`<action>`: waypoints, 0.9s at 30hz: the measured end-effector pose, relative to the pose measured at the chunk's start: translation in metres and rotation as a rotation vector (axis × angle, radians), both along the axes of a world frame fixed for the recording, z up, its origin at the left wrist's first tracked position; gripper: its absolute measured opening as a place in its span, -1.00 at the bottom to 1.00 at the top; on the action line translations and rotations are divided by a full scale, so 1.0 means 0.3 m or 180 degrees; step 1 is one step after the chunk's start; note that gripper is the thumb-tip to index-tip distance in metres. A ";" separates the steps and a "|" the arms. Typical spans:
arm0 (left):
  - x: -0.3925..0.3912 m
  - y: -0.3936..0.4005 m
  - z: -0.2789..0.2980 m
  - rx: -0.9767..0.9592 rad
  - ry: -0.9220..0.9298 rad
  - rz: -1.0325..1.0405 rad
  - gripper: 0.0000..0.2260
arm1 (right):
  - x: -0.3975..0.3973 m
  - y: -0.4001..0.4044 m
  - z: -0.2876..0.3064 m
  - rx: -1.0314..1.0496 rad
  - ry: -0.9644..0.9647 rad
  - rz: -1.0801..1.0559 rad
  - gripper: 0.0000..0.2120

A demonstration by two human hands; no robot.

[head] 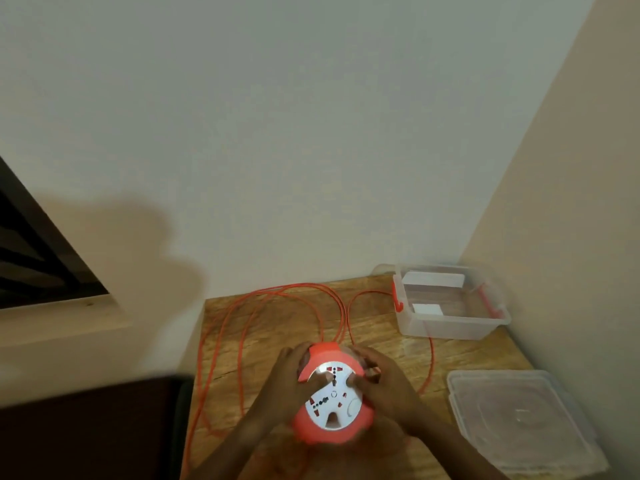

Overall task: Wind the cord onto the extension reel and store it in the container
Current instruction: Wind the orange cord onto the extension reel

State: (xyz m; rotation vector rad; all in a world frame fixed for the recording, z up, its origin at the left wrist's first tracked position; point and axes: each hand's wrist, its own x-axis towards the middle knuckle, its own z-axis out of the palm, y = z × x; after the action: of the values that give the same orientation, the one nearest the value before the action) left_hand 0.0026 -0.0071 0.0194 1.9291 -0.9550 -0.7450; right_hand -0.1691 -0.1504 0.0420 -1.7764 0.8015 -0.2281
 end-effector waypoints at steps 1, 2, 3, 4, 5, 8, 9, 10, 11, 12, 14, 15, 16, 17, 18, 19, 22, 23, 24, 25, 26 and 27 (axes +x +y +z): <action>0.001 -0.014 0.026 -0.0156 0.0211 0.0133 -0.49 | 0.006 -0.024 0.042 -0.0058 -0.0047 0.0073 -0.50; 0.003 -0.030 0.052 -0.0286 0.0407 0.0252 -0.55 | 0.013 -0.053 0.077 -0.0190 -0.0048 0.0170 -0.49; 0.005 -0.043 0.075 -0.0385 0.0546 0.0373 -0.59 | 0.021 -0.080 0.114 -0.0285 -0.0057 0.0269 -0.48; 0.005 -0.054 0.097 -0.0455 0.0601 0.0558 -0.60 | 0.029 -0.104 0.152 -0.0396 -0.0034 0.0362 -0.47; 0.004 -0.063 0.117 -0.0535 0.0634 0.0798 -0.59 | 0.038 -0.126 0.192 -0.0472 -0.0027 0.0435 -0.47; -0.021 -0.082 0.162 -0.0914 0.1267 0.1558 -0.59 | 0.069 -0.187 0.289 -0.0753 -0.0062 0.0612 -0.51; -0.035 -0.088 0.166 -0.1068 0.1641 0.1593 -0.58 | 0.076 -0.203 0.318 -0.0828 -0.0093 0.0693 -0.52; -0.051 -0.093 0.172 -0.1178 0.2038 0.1488 -0.58 | 0.082 -0.220 0.339 -0.0885 -0.0114 0.0770 -0.53; -0.068 -0.098 0.174 -0.1254 0.2397 0.1315 -0.59 | 0.089 -0.230 0.356 -0.0920 -0.0136 0.0832 -0.52; -0.094 -0.104 0.184 -0.1335 0.2667 0.1231 -0.60 | 0.091 -0.242 0.371 -0.0950 -0.0156 0.0910 -0.52; -0.142 -0.135 0.198 -0.1579 0.2742 0.1379 -0.63 | 0.089 -0.268 0.386 -0.1019 -0.0192 0.1027 -0.52; -0.156 -0.158 0.206 -0.1711 0.2531 0.1608 -0.68 | 0.088 -0.287 0.391 -0.1050 -0.0203 0.1026 -0.51; -0.163 -0.176 0.214 -0.1837 0.2275 0.1877 -0.75 | 0.089 -0.303 0.396 -0.1065 -0.0189 0.0978 -0.49; -0.170 -0.197 0.221 -0.1957 0.2049 0.2099 -0.80 | 0.087 -0.322 0.403 -0.1065 -0.0175 0.0933 -0.48; -0.180 -0.218 0.231 -0.2033 0.1874 0.2237 -0.84 | 0.085 -0.341 0.406 -0.1064 -0.0162 0.0919 -0.47; -0.187 -0.237 0.237 -0.2091 0.1745 0.2278 -0.86 | 0.084 -0.360 0.410 -0.1073 -0.0163 0.0943 -0.46; -0.210 -0.272 0.249 -0.2152 0.1764 0.2073 -0.75 | 0.085 -0.407 0.430 -0.1141 -0.0191 0.1087 -0.46; -0.213 -0.280 0.251 -0.2135 0.1859 0.1952 -0.69 | 0.083 -0.422 0.436 -0.1159 -0.0203 0.1129 -0.46; -0.211 -0.285 0.254 -0.2075 0.1980 0.1827 -0.63 | 0.082 -0.434 0.440 -0.1170 -0.0210 0.1158 -0.46; -0.204 -0.291 0.258 -0.1985 0.2106 0.1701 -0.59 | 0.082 -0.445 0.445 -0.1186 -0.0214 0.1179 -0.46; -0.194 -0.292 0.267 -0.1898 0.2222 0.1583 -0.57 | 0.083 -0.452 0.447 -0.1213 -0.0212 0.1196 -0.46; -0.184 -0.295 0.281 -0.1853 0.2305 0.1489 -0.58 | 0.084 -0.456 0.447 -0.1243 -0.0216 0.1215 -0.45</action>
State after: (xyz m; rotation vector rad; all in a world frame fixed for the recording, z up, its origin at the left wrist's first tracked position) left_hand -0.0526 -0.0955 0.1037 1.1545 -0.2084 -0.7024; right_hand -0.1439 -0.2871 0.1761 -2.2362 0.3702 -0.1974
